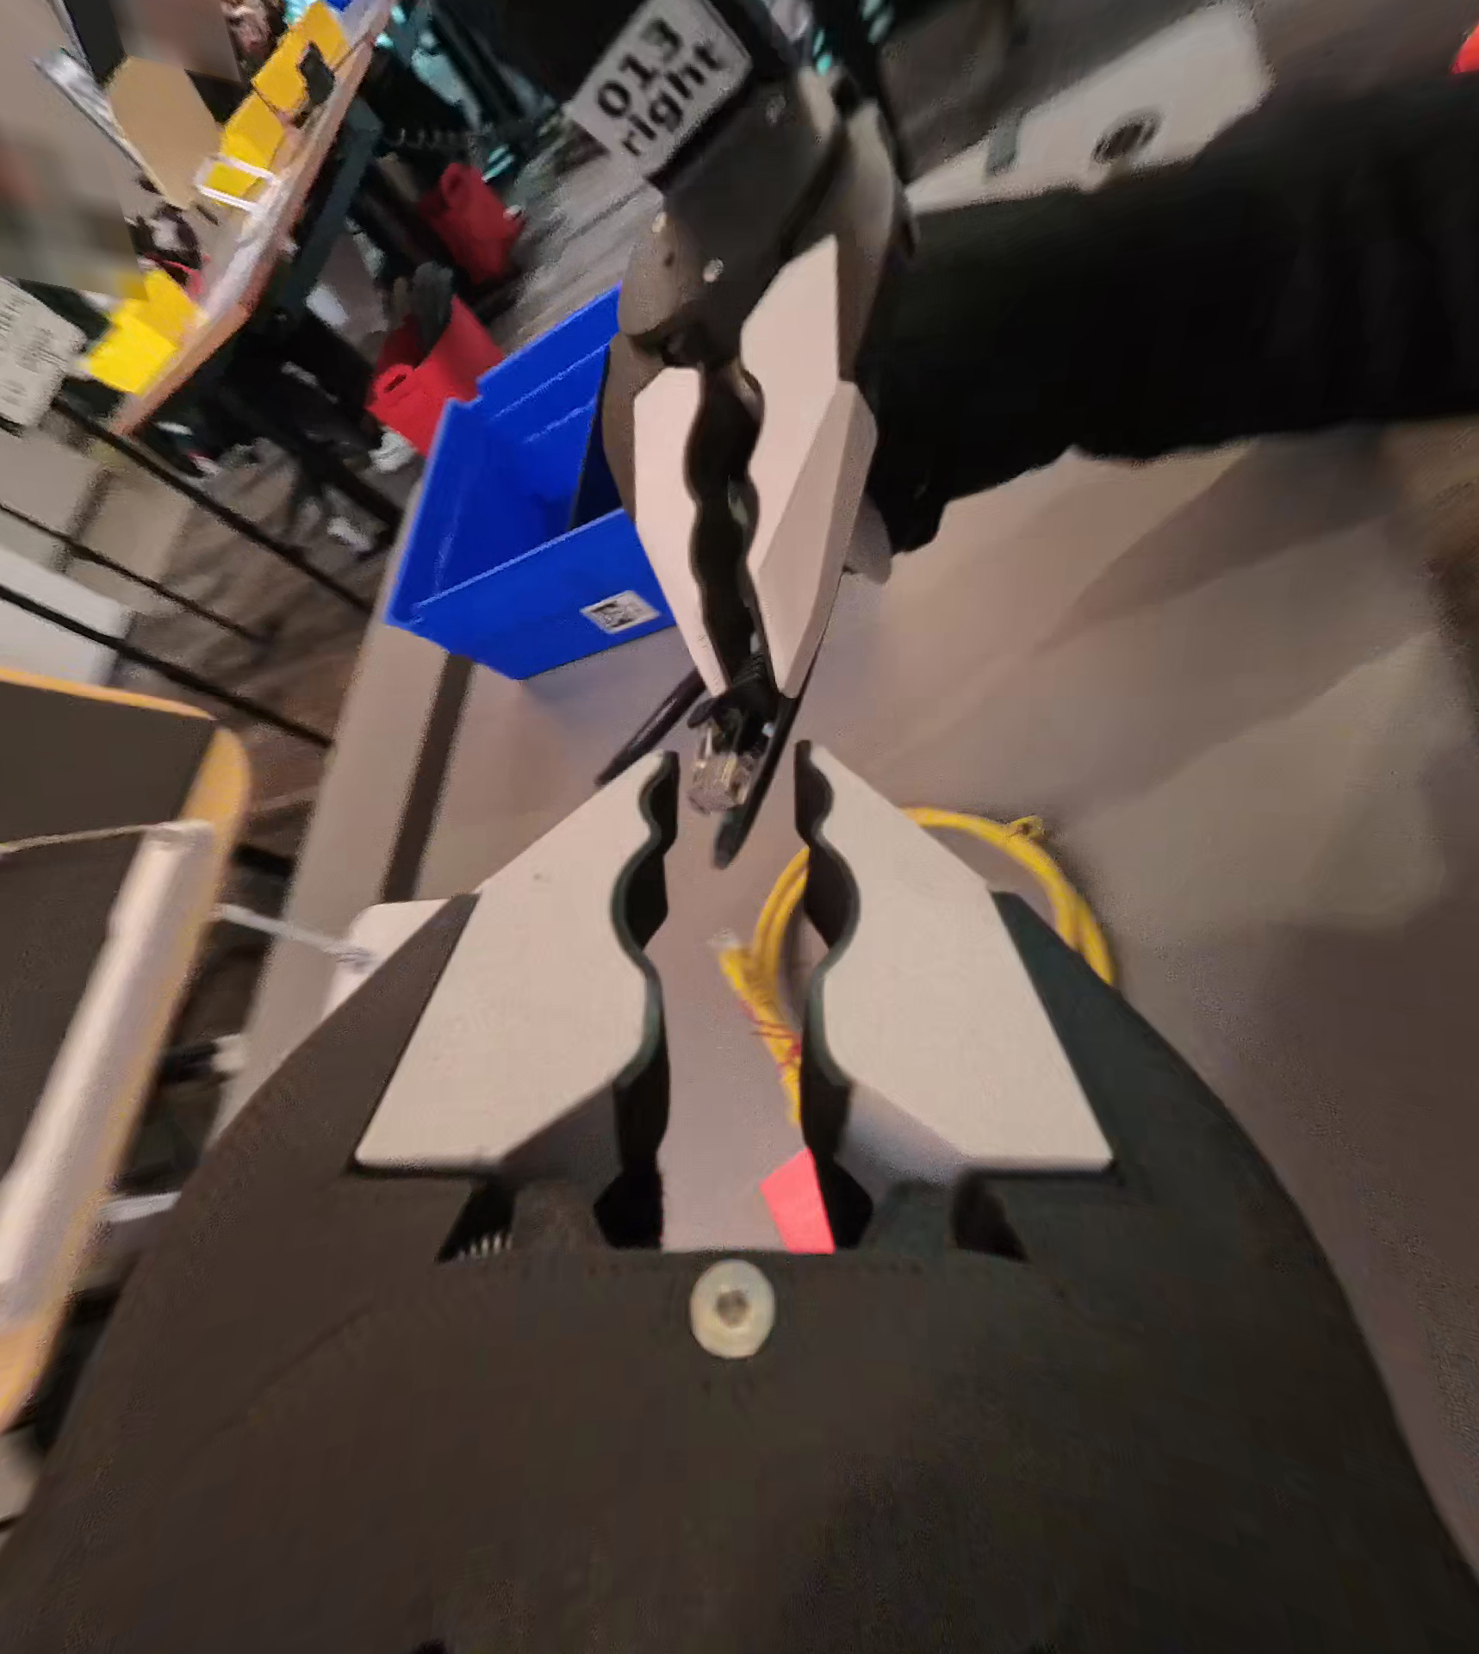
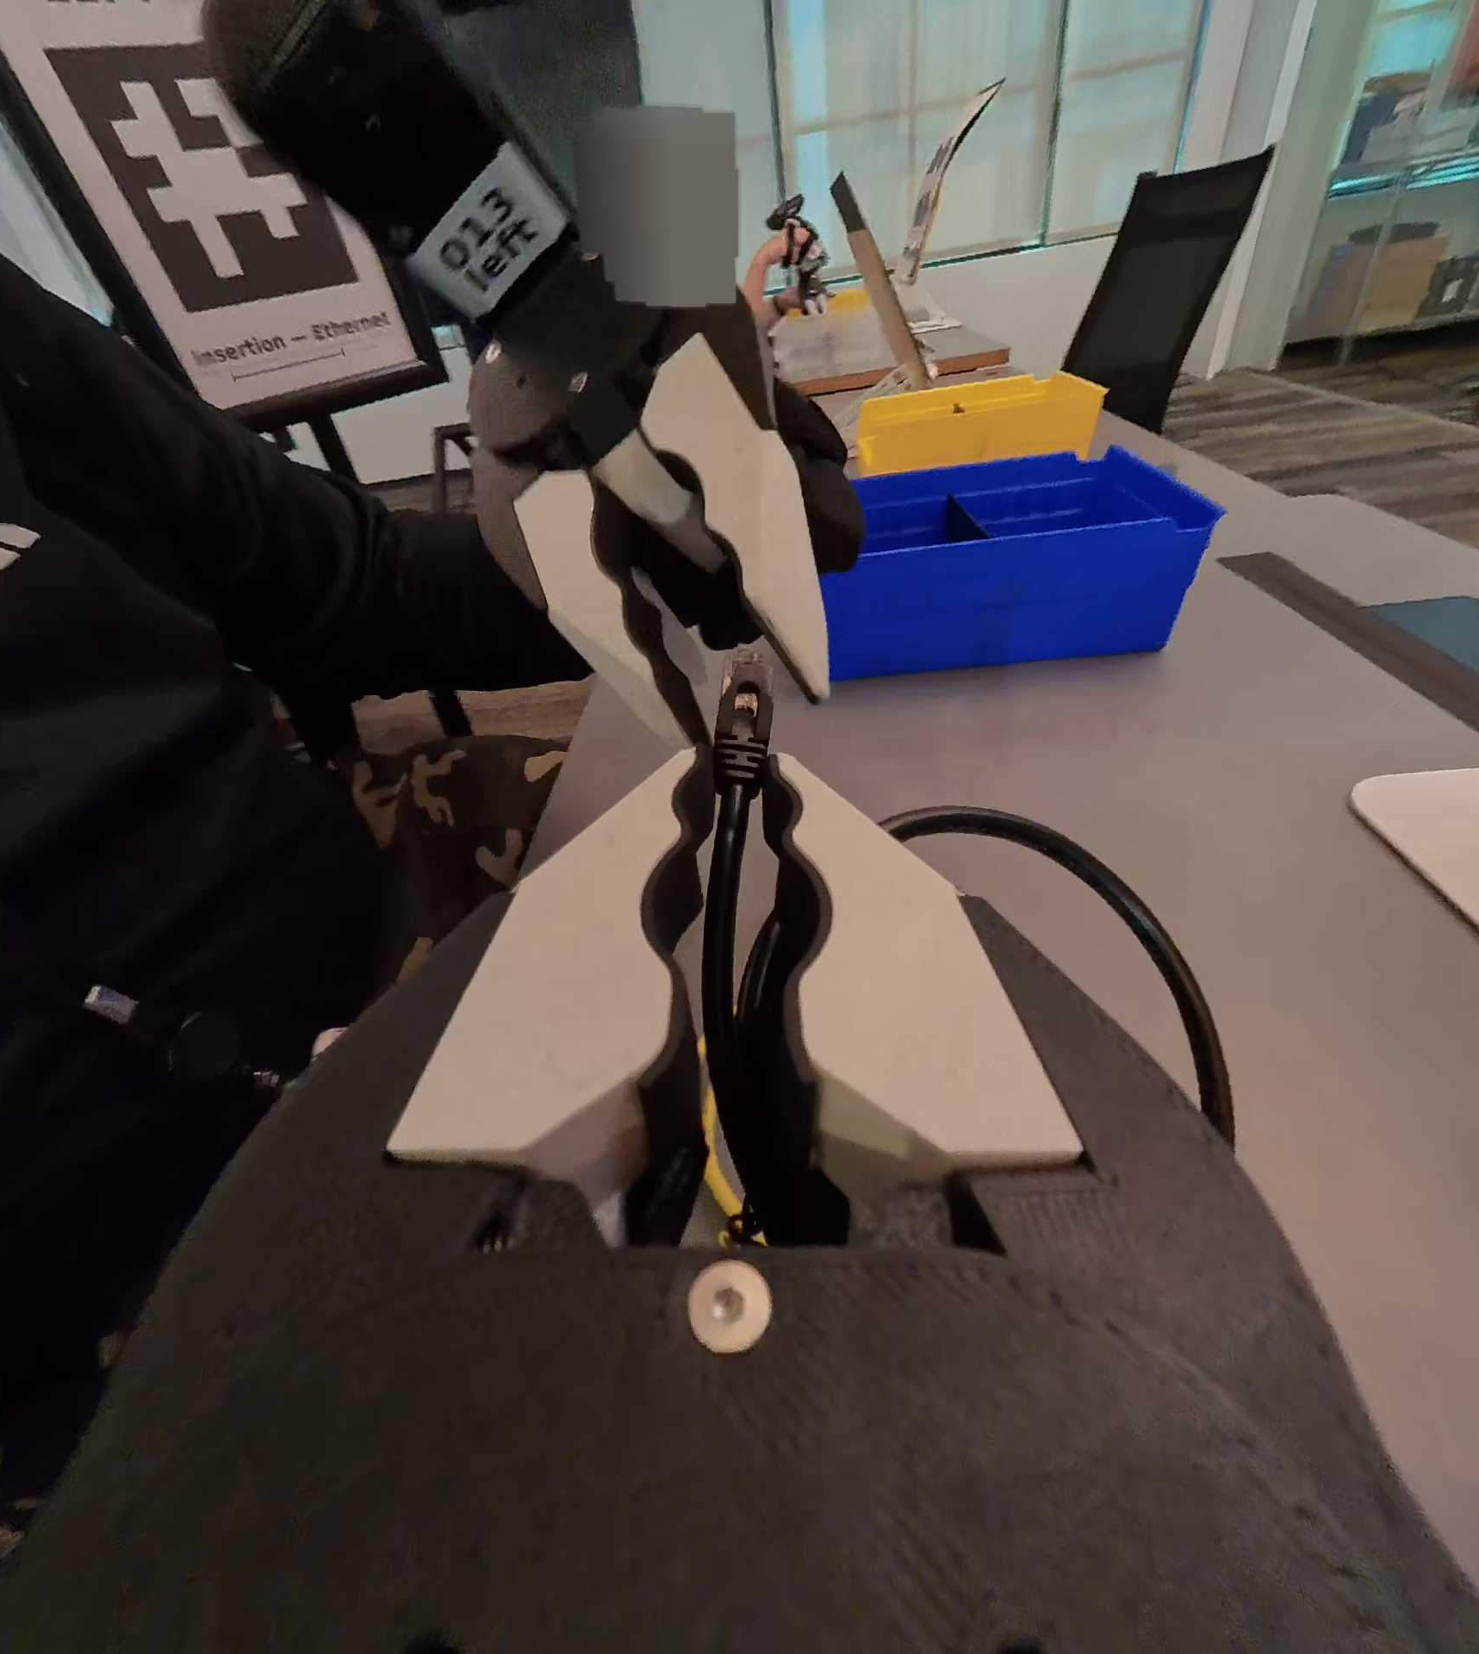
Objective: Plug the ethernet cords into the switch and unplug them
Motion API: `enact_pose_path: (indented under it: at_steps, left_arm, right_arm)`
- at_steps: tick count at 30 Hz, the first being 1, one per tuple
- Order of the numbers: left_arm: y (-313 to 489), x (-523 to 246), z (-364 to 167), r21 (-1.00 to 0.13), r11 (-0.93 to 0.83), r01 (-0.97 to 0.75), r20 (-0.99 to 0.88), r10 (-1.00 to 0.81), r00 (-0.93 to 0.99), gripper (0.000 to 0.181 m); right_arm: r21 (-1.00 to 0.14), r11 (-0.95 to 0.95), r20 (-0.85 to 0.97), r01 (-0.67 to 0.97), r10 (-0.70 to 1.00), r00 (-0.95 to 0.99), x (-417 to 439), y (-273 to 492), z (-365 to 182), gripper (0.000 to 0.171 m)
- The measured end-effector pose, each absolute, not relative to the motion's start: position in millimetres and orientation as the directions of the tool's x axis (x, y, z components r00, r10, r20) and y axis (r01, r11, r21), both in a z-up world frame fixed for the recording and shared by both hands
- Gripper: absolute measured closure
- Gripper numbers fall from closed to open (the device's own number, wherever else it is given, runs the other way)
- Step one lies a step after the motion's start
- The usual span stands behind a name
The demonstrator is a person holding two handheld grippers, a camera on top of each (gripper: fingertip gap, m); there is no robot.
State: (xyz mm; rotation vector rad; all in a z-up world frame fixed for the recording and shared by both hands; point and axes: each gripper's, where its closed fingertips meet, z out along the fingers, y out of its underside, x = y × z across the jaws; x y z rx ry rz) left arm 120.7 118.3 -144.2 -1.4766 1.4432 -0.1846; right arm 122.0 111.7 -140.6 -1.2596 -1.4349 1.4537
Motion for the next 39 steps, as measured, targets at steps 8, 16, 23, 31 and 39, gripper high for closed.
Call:
enact_pose_path:
  at_steps: [8,16,23,31,39]
  left_arm:
    - [122,123,-140,-0.559,0.312,-0.768,-0.713,-0.653,0.254,0.173]
    - [125,131,-107,-0.602,0.334,-0.725,-0.749,-0.55,0.369,0.174]
    - [122,136,-104,-0.497,0.394,-0.773,-0.843,-0.43,0.323,0.174]
    - [127,137,-104,-0.49,0.412,-0.768,-0.856,-0.394,0.334,0.172]
    - [128,120,-110,-0.571,0.377,-0.73,-0.779,-0.529,0.336,0.154]
  right_arm:
    - [-0.966,-0.237,-0.256,0.099,0.919,-0.3,126,114,-132,0.162]
    - [-0.942,-0.322,-0.283,-0.091,0.913,-0.295,128,117,-104,0.158]
    - [-0.897,-0.431,-0.359,-0.096,0.838,-0.411,134,110,-95,0.161]
    - [-0.898,-0.431,-0.361,-0.083,0.832,-0.421,135,111,-97,0.162]
    - [-0.943,-0.33,-0.305,-0.037,0.905,-0.295,138,123,-109,0.162]
